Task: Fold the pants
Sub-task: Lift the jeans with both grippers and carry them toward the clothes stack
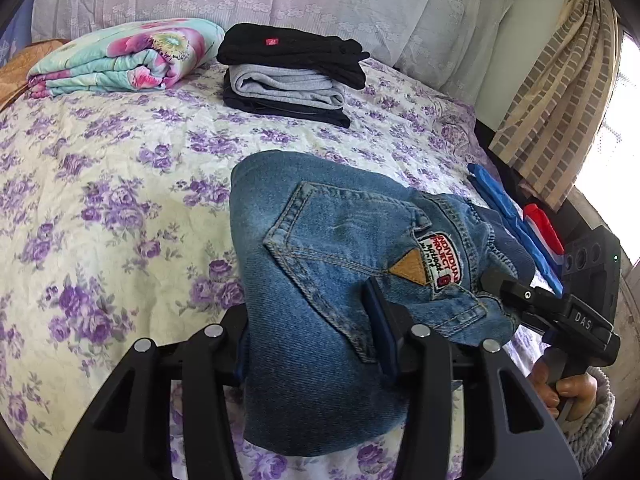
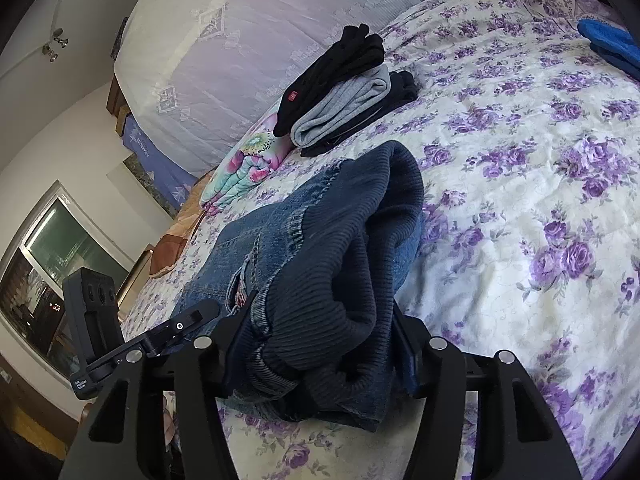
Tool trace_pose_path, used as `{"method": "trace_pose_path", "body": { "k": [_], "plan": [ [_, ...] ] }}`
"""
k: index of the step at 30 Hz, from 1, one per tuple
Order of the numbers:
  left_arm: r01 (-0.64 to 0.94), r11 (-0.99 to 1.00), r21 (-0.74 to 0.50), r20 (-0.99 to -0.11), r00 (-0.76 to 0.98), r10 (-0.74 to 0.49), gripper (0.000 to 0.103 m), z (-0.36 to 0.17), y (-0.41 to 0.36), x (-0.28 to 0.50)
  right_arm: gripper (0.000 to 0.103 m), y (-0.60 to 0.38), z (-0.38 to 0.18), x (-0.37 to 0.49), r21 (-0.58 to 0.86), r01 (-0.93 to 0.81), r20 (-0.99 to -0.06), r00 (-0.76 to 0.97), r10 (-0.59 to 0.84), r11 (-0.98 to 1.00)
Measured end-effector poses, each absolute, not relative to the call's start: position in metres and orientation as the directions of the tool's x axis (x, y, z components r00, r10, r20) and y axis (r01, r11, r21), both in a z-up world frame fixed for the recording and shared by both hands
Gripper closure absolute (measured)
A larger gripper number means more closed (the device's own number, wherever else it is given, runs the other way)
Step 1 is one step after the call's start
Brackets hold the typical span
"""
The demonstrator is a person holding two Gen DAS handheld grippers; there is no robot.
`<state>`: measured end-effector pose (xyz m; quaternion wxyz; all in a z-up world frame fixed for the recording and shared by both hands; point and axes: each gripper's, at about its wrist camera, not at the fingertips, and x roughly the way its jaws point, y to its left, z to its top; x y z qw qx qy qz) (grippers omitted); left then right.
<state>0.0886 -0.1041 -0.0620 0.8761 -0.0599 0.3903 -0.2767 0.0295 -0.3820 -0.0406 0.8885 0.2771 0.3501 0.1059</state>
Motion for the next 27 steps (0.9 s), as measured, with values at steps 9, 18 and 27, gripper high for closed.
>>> {"method": "trace_pose_path", "body": {
  "k": [9,18,27],
  "plan": [
    [0.512,0.810,-0.287,-0.637,0.529,-0.561,0.059,-0.032,-0.141,0.109,0.045,-0.413,-0.012,0.035,0.536,0.019,-0.540,0.776,0.325,0.844],
    [0.641,0.732,-0.232,-0.638,0.468,-0.612,0.059,0.008,-0.264,0.182,0.045,-0.508,0.019,0.071,0.529,0.131,-0.518,0.832,0.197,0.839],
    [0.686,0.684,-0.249,-0.605,0.441,-0.663,0.059,0.039,-0.393,0.285,0.045,-0.611,0.056,0.158,0.486,0.185,-0.494,0.864,0.094,0.854]
  ]
}}
